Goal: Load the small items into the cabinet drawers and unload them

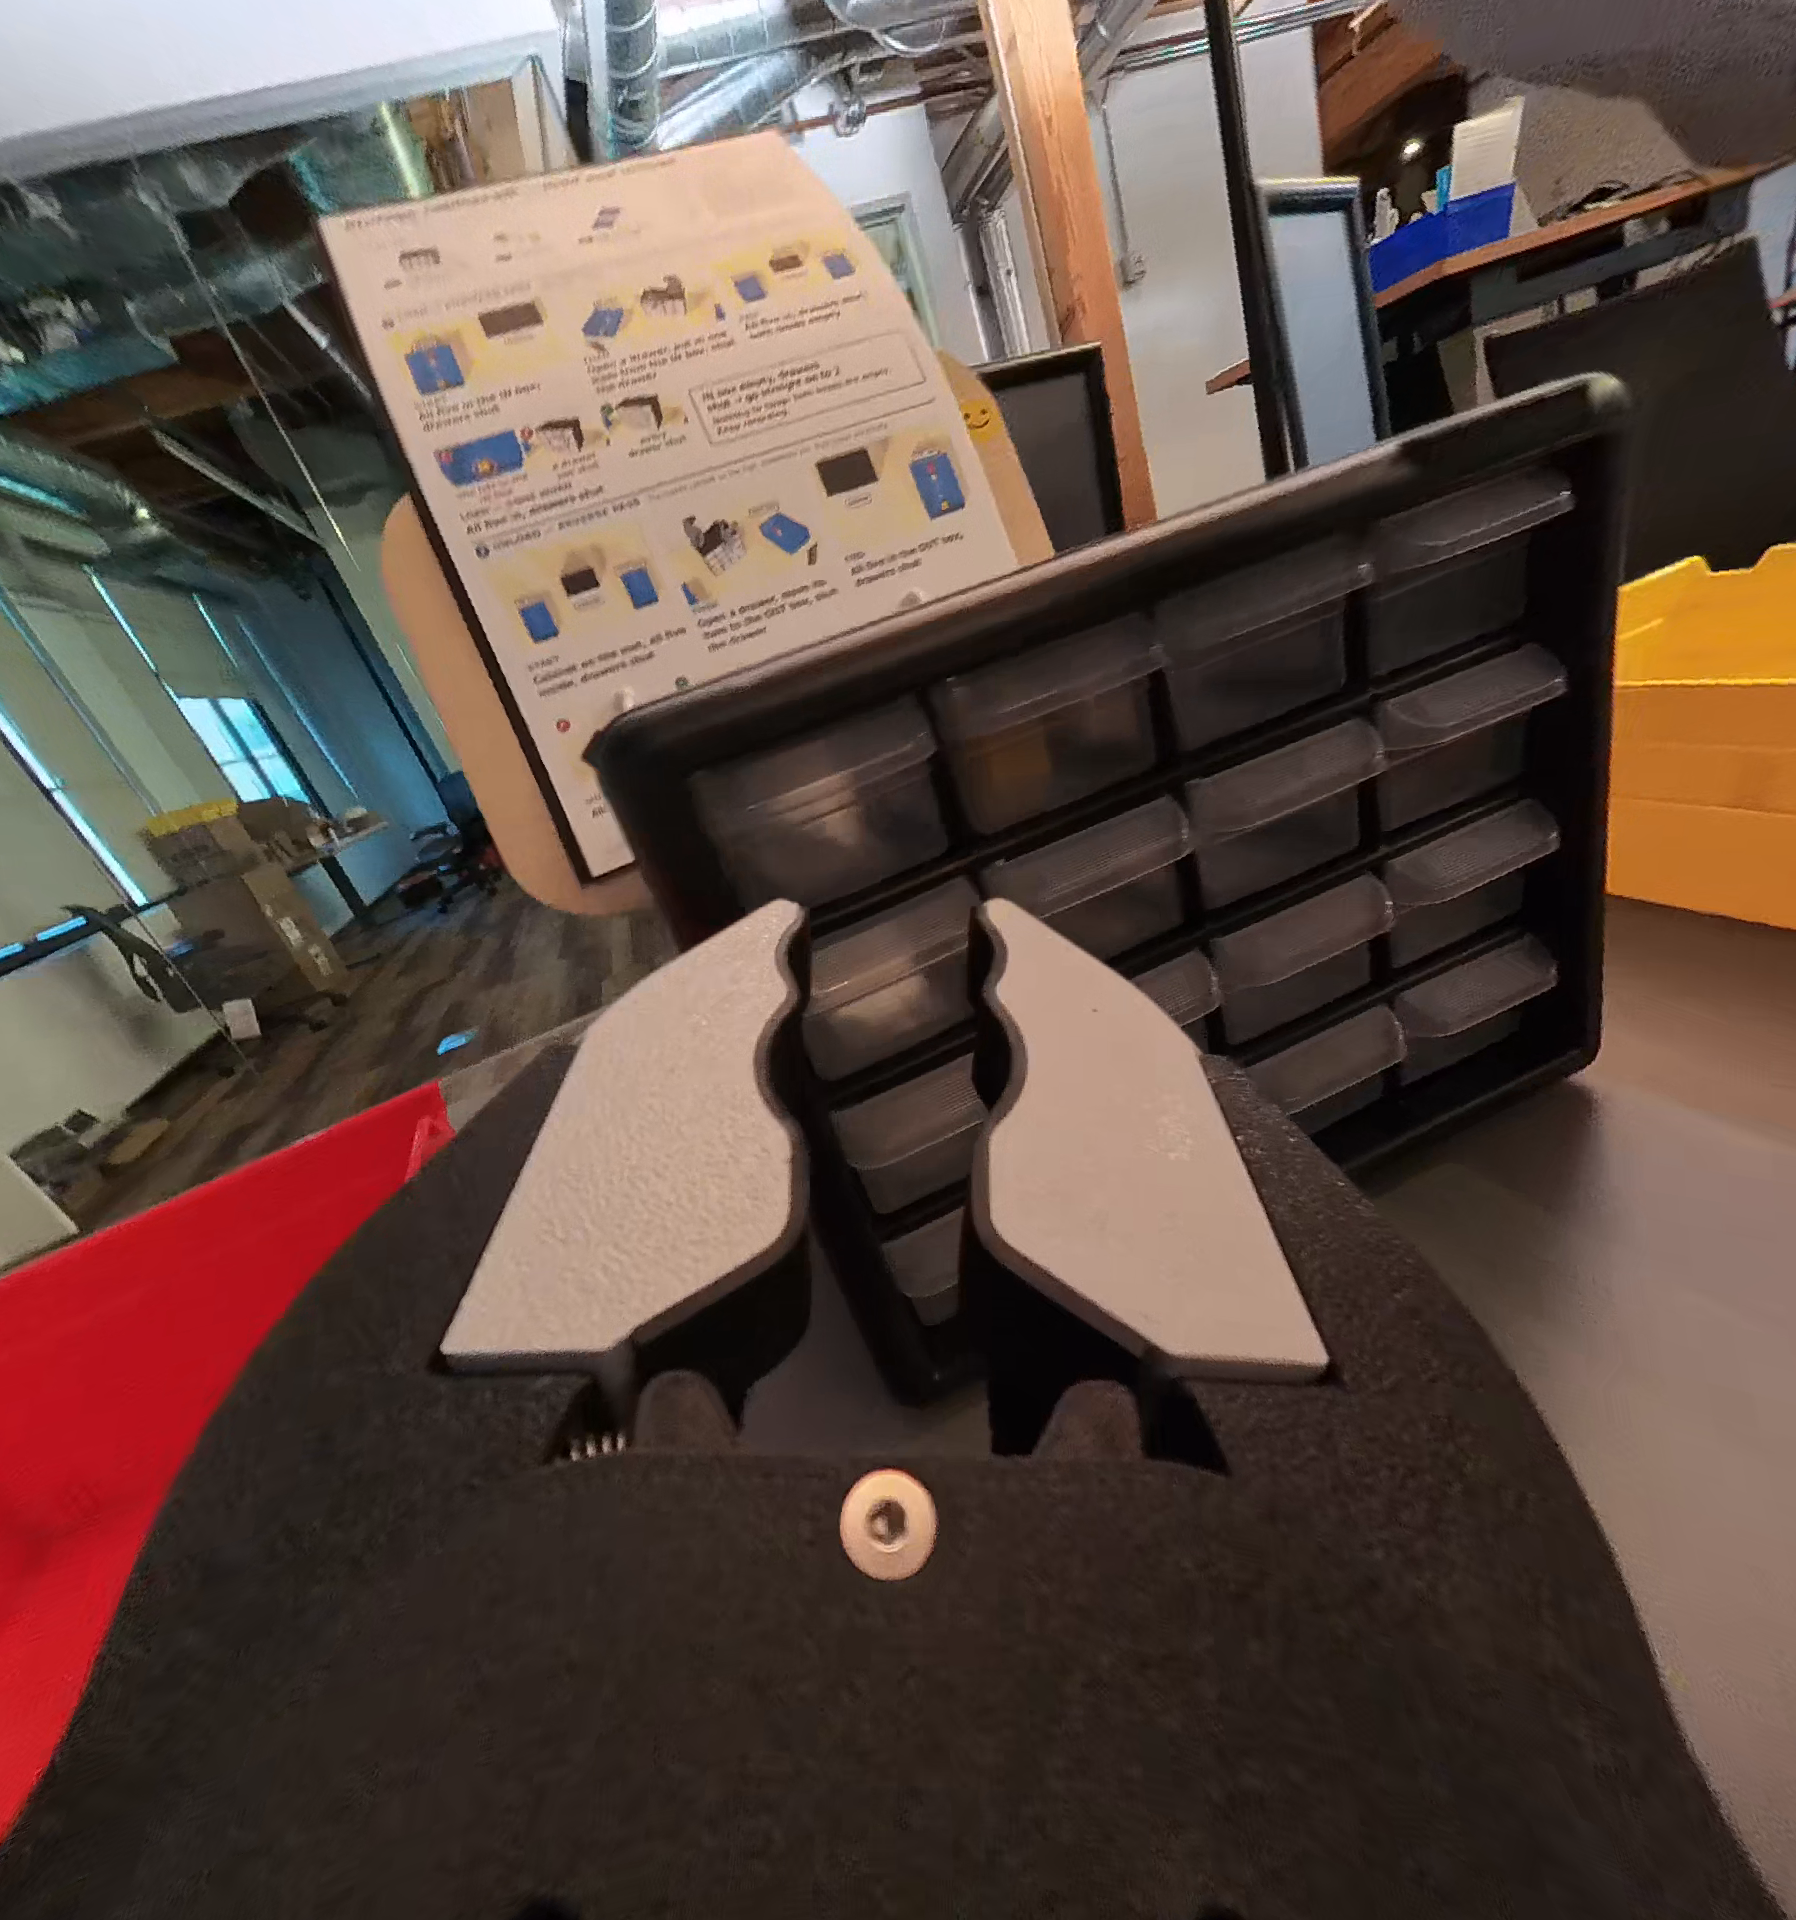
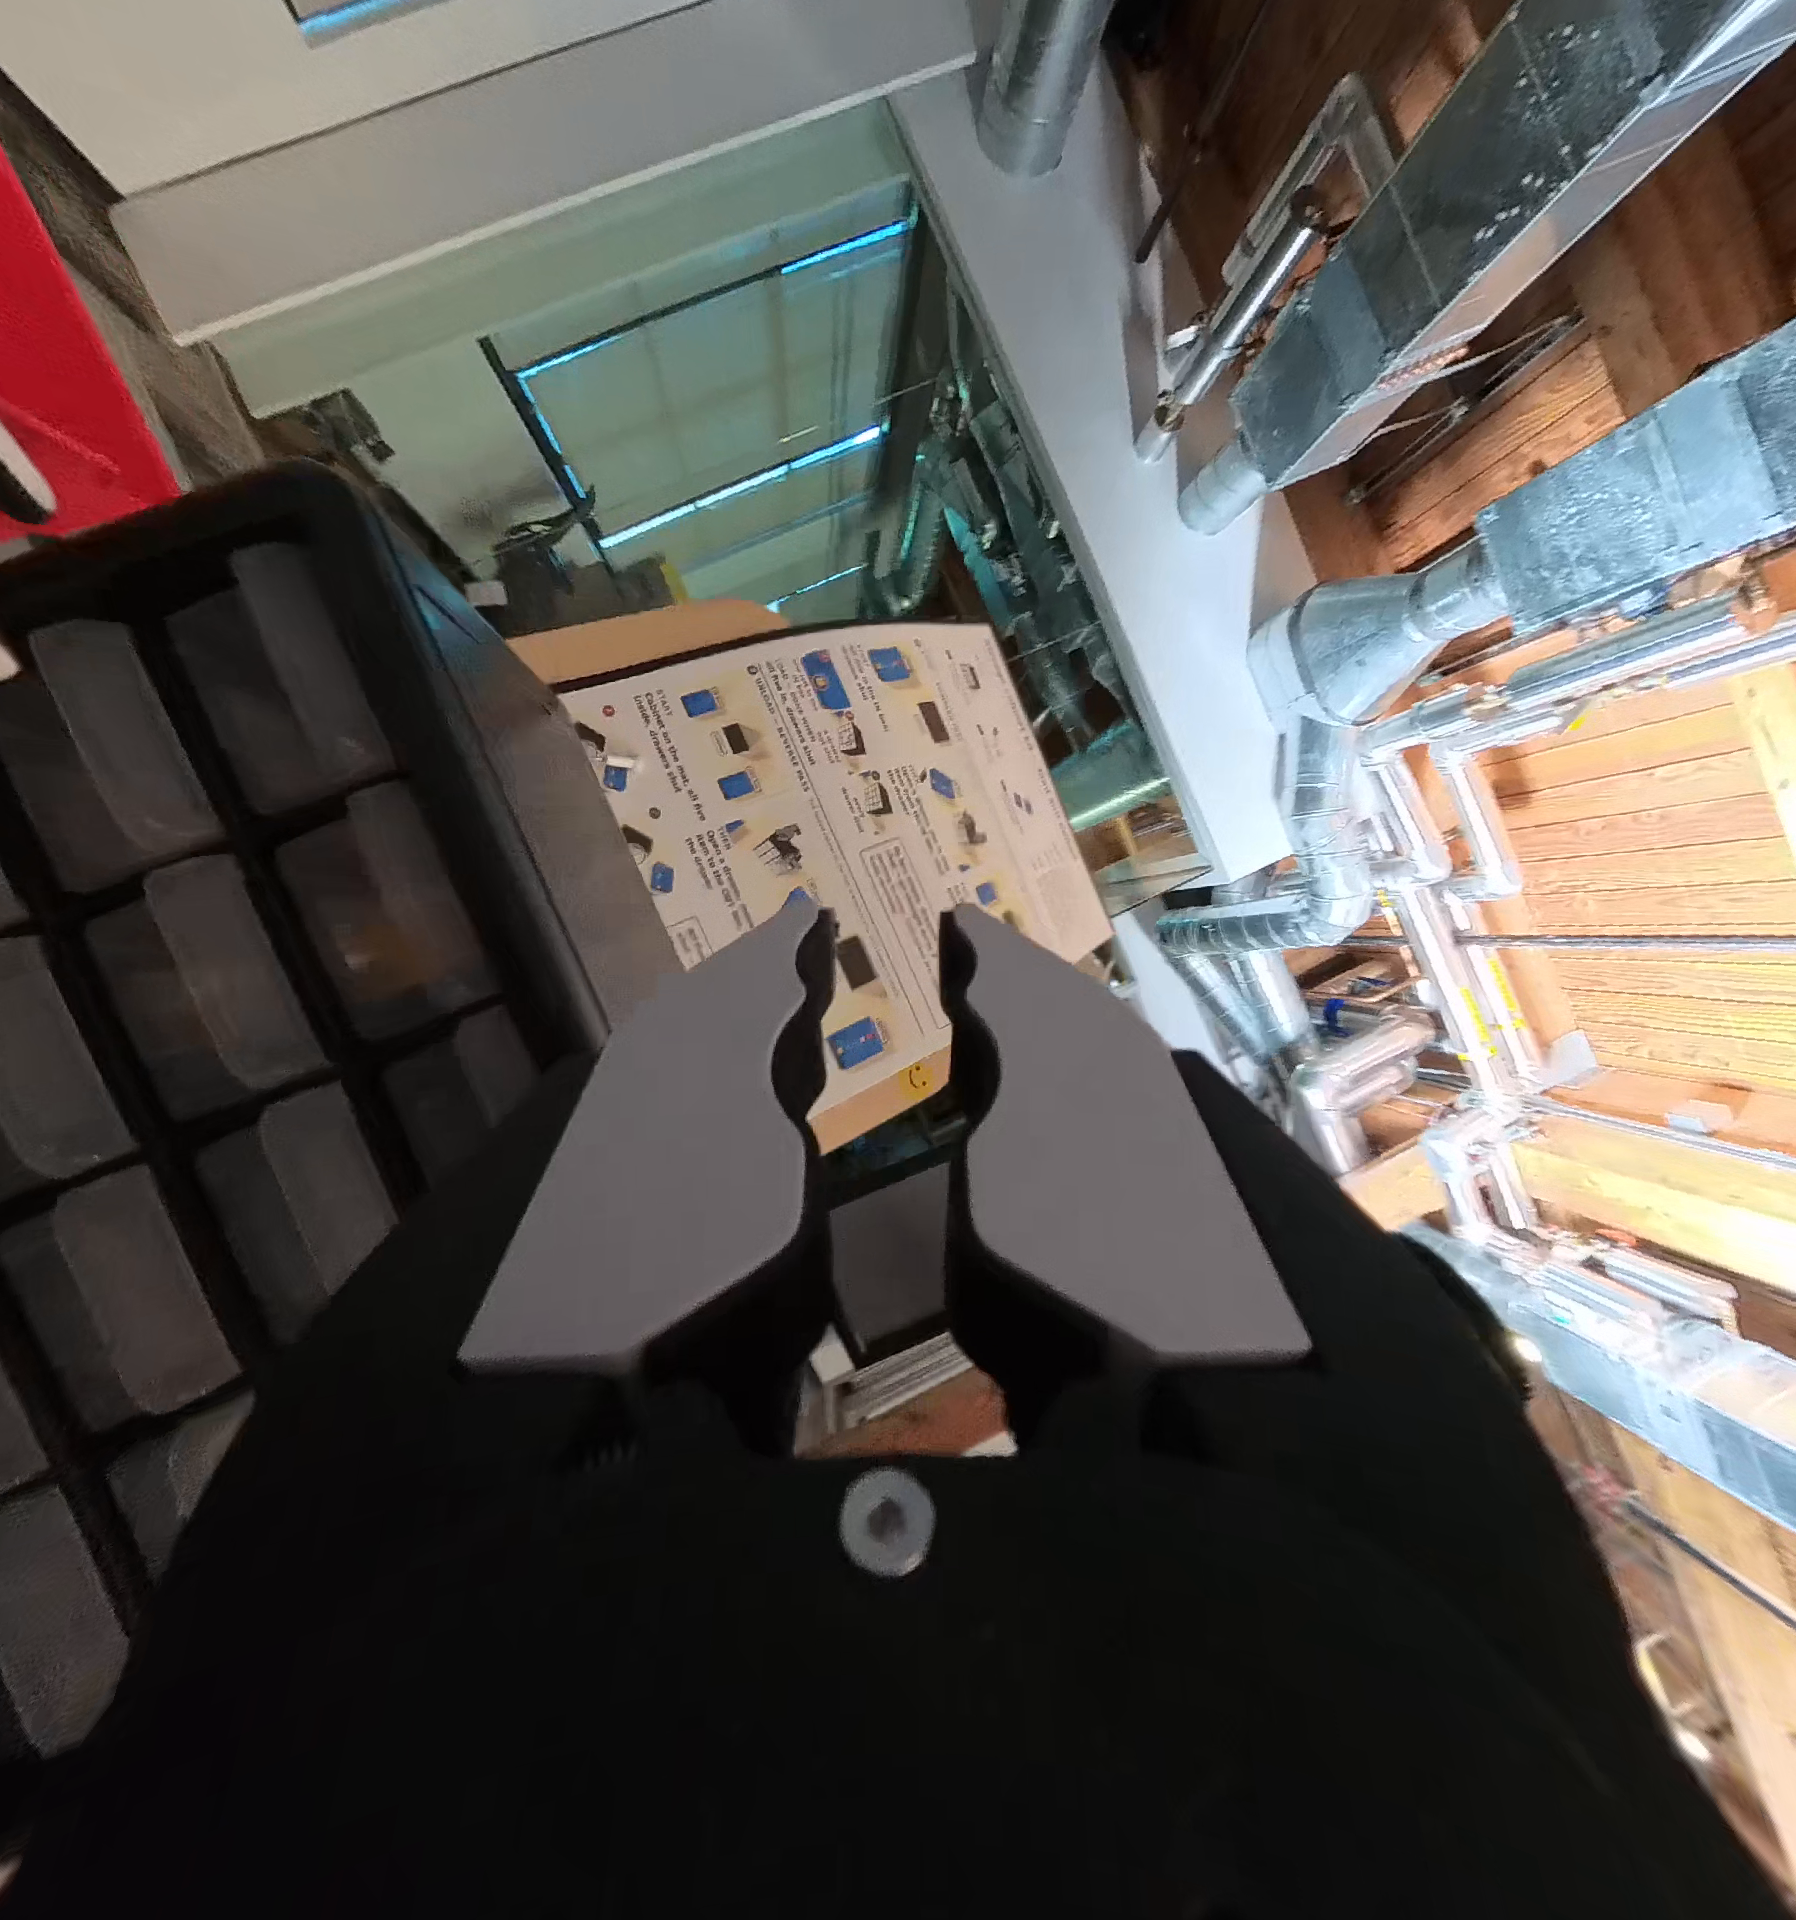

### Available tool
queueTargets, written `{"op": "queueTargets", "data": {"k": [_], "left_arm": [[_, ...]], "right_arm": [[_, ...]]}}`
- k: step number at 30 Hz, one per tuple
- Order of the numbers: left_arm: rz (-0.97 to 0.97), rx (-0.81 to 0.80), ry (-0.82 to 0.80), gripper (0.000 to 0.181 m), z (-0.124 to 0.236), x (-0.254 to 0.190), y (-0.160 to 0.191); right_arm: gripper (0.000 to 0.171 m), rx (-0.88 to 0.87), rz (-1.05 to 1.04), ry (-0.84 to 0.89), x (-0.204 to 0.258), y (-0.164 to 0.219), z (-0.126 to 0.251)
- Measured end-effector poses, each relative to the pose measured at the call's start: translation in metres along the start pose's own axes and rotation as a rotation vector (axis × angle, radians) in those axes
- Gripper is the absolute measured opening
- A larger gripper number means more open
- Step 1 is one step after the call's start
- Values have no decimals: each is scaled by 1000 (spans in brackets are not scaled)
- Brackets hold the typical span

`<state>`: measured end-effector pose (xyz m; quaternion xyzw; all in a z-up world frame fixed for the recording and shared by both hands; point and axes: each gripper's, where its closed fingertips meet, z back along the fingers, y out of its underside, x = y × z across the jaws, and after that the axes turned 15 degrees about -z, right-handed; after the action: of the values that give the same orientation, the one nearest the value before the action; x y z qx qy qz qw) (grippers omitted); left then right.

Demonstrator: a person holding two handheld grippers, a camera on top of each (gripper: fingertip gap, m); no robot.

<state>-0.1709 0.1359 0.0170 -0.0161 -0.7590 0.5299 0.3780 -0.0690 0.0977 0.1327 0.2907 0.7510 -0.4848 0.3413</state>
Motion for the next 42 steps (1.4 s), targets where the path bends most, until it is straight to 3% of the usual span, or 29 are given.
{"op": "queueTargets", "data": {"k": [5,10,16,19,33,42], "left_arm": [[-225,-23,-75,26,-4,-5,-19],[-640,21,-155,13,-33,-12,-32],[-839,36,-125,24,-52,-30,-25],[-944,39,-148,17,-58,-32,-25],[-1090,7,-234,6,-64,-30,-32],[-1098,-15,-278,6,-18,-37,-46]], "right_arm": [[20,121,-156,-62,-30,39,2],[20,177,-396,-63,-63,76,10],[20,173,-502,-55,-89,86,19],[20,172,-503,-47,-96,87,23],[20,188,-457,-74,-86,83,21],[20,190,-449,-222,-44,67,14]]}}
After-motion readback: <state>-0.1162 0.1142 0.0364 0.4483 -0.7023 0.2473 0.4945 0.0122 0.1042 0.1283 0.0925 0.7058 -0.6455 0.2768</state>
